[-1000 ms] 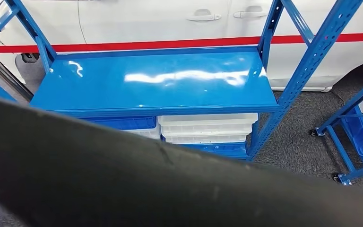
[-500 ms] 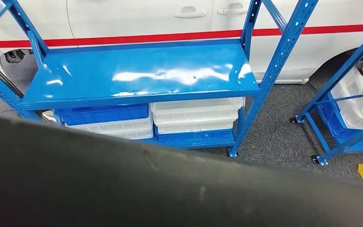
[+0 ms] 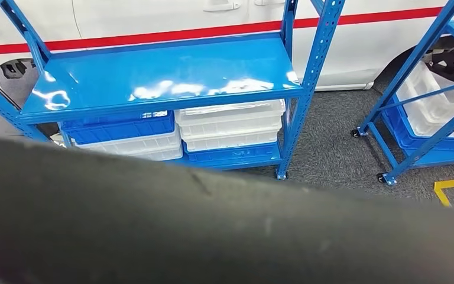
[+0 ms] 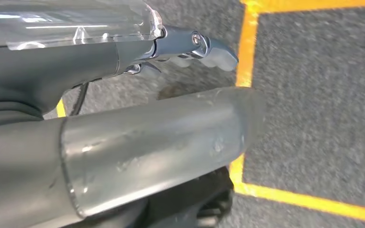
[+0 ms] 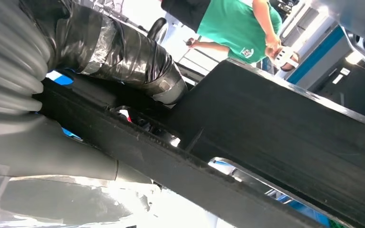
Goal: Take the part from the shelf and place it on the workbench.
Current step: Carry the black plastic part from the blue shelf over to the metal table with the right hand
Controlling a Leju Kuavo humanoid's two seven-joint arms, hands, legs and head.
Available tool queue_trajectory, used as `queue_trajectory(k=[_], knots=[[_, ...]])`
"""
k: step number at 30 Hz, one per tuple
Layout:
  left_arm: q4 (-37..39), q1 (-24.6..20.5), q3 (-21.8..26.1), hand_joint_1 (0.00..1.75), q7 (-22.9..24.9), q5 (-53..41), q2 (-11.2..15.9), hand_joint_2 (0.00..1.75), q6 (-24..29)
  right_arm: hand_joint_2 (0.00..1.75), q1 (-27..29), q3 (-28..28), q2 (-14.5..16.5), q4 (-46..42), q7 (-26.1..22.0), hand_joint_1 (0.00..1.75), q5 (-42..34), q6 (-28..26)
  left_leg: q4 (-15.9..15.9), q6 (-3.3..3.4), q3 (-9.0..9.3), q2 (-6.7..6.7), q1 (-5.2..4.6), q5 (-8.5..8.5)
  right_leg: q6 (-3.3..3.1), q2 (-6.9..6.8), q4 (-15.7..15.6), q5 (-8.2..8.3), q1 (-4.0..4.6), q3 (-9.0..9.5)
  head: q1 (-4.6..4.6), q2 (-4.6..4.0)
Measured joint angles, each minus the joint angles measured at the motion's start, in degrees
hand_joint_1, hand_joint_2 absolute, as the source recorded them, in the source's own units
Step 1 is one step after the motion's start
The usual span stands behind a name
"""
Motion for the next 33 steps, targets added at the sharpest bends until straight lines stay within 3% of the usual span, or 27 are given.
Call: queue_trajectory(k=[1,2,3,4,6,8,10,11,13,14,15,16,17,18,19,20,22,23,25,27,30,31,33], knots=[[0.0,0.0,-0.1,0.0,0.0,0.0,0.0,0.0,0.0,1.75,0.0,0.0,0.0,0.0,0.0,1.75,0.0,0.0,2.3,-0.04,0.14,0.0,0.0,-0.2,0.01,0.0,0.1,0.69,0.08,-0.97,0.01,0.0],[0.0,0.0,-0.1,0.0,0.0,0.1,0.0,0.0,0.0,1.75,0.0,0.0,0.0,0.0,0.0,1.75,0.0,0.1,2.9,0.02,1.05,-0.01,0.0,0.88,0.07,-0.01,0.2,1.34,0.14,-1.92,0.0,0.0],[0.0,0.0,-0.1,0.0,0.0,0.1,0.0,0.0,0.0,1.75,0.0,0.0,0.0,0.0,-0.1,1.75,0.0,0.1,1.5,0.19,2.91,-0.03,-0.01,2.6,0.16,-0.01,0.3,1.98,0.19,-2.82,-0.01,0.0],[0.0,-0.1,-0.1,0.0,0.0,0.1,0.0,0.0,0.1,1.75,0.0,0.0,0.0,0.0,-0.1,1.75,0.0,0.2,-1.7,0.49,5.71,-0.08,-0.03,3.98,0.29,0.0,0.4,2.6,0.22,-3.56,-0.01,0.0],[0.0,-0.2,-0.2,0.0,0.0,0.1,0.1,0.0,0.1,1.75,0.0,0.0,0.0,0.0,-0.3,1.75,-0.1,0.3,-10.4,1.1,12.1,-0.23,-0.28,3.89,0.79,-0.01,0.4,3.8,0.37,-4.54,-0.01,0.0],[0.0,-0.3,-0.2,0.0,0.0,0.1,0.1,0.0,0.1,1.75,0.0,0.0,0.0,0.0,-0.3,1.75,-0.1,0.3,-15.3,1.52,14.95,-0.36,-0.66,2.88,1.47,-0.1,0.0,5.06,0.36,-4.72,-0.01,0.0],[0.0,-0.3,-0.2,0.0,0.0,0.1,0.1,0.0,0.1,1.75,0.0,0.0,0.0,0.0,-0.3,1.75,-0.1,0.4,-16.0,2.04,14.24,-0.22,-0.64,3.98,2.18,-0.07,-0.5,5.88,0.34,-4.89,0.0,0.0],[0.0,-0.3,-0.2,0.0,0.0,0.1,0.1,0.0,0.1,1.75,0.0,0.0,0.0,0.0,-0.3,1.75,-0.1,0.4,-16.2,2.46,13.7,-0.08,-0.51,4.65,2.47,0.0,-0.1,4.91,0.36,-5.28,0.0,0.0],[0.0,-0.3,-0.3,0.0,0.0,0.2,0.1,0.0,0.1,1.75,0.1,-0.1,0.0,0.0,-0.3,1.75,-0.1,0.5,-16.4,3.26,12.25,0.23,-0.35,6.05,2.79,0.11,4.0,-0.18,0.33,-6.61,0.02,0.0],[0.0,-0.2,-0.3,0.0,0.0,0.2,0.1,0.0,0.1,1.75,0.1,-0.1,-0.1,0.0,-0.3,1.75,-0.1,0.6,-16.4,3.55,11.44,0.24,-0.44,6.61,2.86,0.12,7.5,-3.05,0.34,-7.41,0.02,0.0],[0.0,-0.2,-0.3,0.0,0.0,0.3,0.1,0.0,0.0,1.75,0.1,-0.1,-0.1,0.1,-0.3,1.75,-0.2,0.9,-16.3,3.69,10.62,0.28,-0.57,7.16,2.92,0.12,11.2,-4.82,0.33,-8.12,0.02,0.0],[0.0,-0.2,-0.3,0.0,0.1,0.5,0.1,0.0,-0.1,1.75,0.1,-0.1,-0.1,0.1,-0.3,1.75,-0.3,1.4,-16.3,3.75,9.82,0.3,-0.72,7.71,2.91,0.12,14.0,-5.02,0.36,-8.41,0.01,0.0],[0.0,-0.1,-0.3,0.0,0.1,0.6,0.1,0.0,-0.2,1.75,0.0,-0.1,-0.1,0.2,-0.3,1.75,-0.4,1.8,-16.1,3.76,9.06,0.32,-0.89,8.21,2.8,0.12,15.4,-3.97,0.39,-7.96,0.02,0.0],[0.0,-0.1,-0.3,0.0,0.2,0.8,0.1,0.0,-0.3,1.75,0.0,-0.1,-0.1,0.2,-0.2,1.75,-0.4,2.3,-16.0,3.74,8.39,0.32,-1.06,8.65,2.54,0.12,14.5,-2.25,0.5,-6.42,0.01,0.0],[0.0,-0.1,-0.3,0.0,0.2,0.9,0.1,0.0,-0.3,1.75,-0.2,-0.1,-0.1,0.3,-0.1,1.75,-0.2,2.7,-15.8,3.7,7.88,0.3,-1.21,8.99,2.09,0.13,11.4,-0.73,0.69,-3.76,0.01,0.0],[0.0,-0.1,-0.3,0.0,0.2,1.0,0.0,0.0,-0.4,1.75,-0.5,0.0,-0.1,0.4,0.2,1.75,0.0,3.1,-15.6,3.6,7.49,0.28,-1.33,9.25,1.47,0.1,7.1,-0.35,0.93,-0.65,0.01,0.0],[0.0,-0.1,-0.3,0.0,0.1,1.1,-0.2,0.0,-0.5,1.75,-1.1,0.0,-0.1,0.4,0.6,1.75,0.2,3.3,-15.3,3.17,7.06,0.28,-1.31,9.73,0.66,-0.01,-0.2,-1.31,1.39,4.08,0.01,0.0],[0.0,-0.1,-0.3,0.0,0.1,1.1,-0.3,0.0,-0.5,1.75,-1.3,0.0,-0.1,0.4,0.8,1.75,0.3,3.3,-15.2,2.84,6.91,0.3,-1.22,9.98,0.51,-0.06,-1.8,-1.96,1.56,4.95,0.01,0.0],[0.0,-0.1,-0.3,0.0,0.1,1.2,-0.3,0.0,-0.5,1.75,-1.6,0.0,-0.1,0.5,0.9,1.75,0.3,3.3,-15.1,2.21,6.69,0.24,-1.14,10.24,0.39,-0.18,-3.0,-1.75,1.43,5.12,0.01,0.0],[0.0,0.0,-0.3,0.0,0.1,1.3,-0.2,0.0,-0.5,1.75,-1.7,0.1,0.0,0.5,1.1,1.75,0.3,3.3,-12.9,1.59,5.59,-0.06,-1.1,8.4,-0.08,-0.49,-3.8,-1.07,0.89,5.0,0.01,0.0],[0.0,0.1,-0.3,0.0,0.0,1.3,-0.2,0.0,-0.5,1.75,-1.8,0.1,0.0,0.8,1.5,1.75,0.3,3.5,-2.7,0.37,1.45,-0.29,-0.34,2.7,-0.38,-1.13,-3.8,-0.53,0.62,4.28,0.01,0.0],[0.0,0.2,-0.3,0.0,0.0,1.3,-0.2,0.0,-0.5,1.75,-1.8,0.2,0.0,0.9,1.7,1.75,0.2,3.7,0.0,-0.02,0.5,-0.28,-0.03,1.81,-0.34,-1.38,-3.6,-0.46,0.58,3.99,0.01,0.0],[0.0,0.3,-0.3,0.0,0.0,1.4,-0.2,0.0,-0.5,1.75,-1.8,0.3,0.0,1.2,2.0,1.75,0.1,4.1,2.0,-0.46,-0.07,-0.27,0.33,1.63,-0.28,-1.74,-3.3,-0.4,0.49,3.63,0.01,0.0]])
